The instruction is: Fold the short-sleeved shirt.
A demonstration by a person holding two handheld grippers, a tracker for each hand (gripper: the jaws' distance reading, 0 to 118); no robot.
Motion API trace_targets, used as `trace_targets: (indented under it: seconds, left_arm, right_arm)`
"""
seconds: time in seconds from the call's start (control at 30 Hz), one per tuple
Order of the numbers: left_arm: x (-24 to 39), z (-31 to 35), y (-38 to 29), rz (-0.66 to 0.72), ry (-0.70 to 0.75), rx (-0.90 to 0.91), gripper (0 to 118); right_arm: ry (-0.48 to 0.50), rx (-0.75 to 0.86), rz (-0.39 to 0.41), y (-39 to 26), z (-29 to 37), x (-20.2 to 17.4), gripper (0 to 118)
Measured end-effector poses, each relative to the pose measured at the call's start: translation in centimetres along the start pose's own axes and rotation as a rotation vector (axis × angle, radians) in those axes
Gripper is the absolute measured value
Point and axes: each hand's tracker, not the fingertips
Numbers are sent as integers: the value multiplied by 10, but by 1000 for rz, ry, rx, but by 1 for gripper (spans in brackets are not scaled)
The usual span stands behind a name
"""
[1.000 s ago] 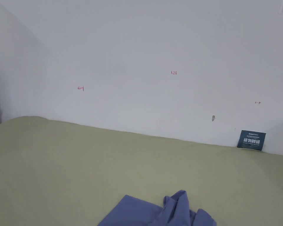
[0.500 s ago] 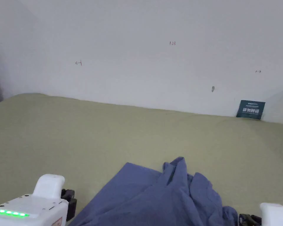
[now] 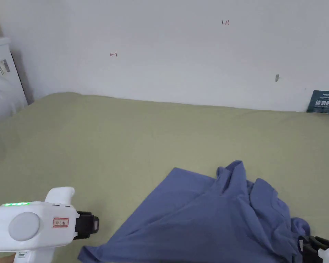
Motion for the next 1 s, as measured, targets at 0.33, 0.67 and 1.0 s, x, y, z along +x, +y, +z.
trace_targets:
  seconds: [0.33,0.67,1.0]
  left_arm:
    - [0,-66,-32,45,23,-224,80]
    - [-5,-63,-41,77,-5,-97,4]
    - [-7,-73,-44,82,-10,-111,4]
  right_arm:
    - [46,-55,5,-6,-10,-4,0]
    - [91,-118,115,51,-87,-3,0]
    - [92,-399,327,172,-291,-12,112]
